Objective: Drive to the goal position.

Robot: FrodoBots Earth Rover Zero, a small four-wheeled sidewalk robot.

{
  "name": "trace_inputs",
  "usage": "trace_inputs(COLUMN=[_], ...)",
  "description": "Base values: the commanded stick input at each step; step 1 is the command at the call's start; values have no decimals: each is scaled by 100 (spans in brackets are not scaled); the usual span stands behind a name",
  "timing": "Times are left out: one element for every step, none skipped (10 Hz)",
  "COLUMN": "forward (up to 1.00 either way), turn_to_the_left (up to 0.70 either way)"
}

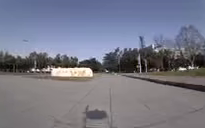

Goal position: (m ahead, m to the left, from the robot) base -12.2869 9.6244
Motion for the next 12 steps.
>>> trace_inputs(forward=[100,100,100,100,100,100,100,100,100,100,100,100], turn_to_the_left=[3,3,3,3,3,3,3,3,3,3,3,3])
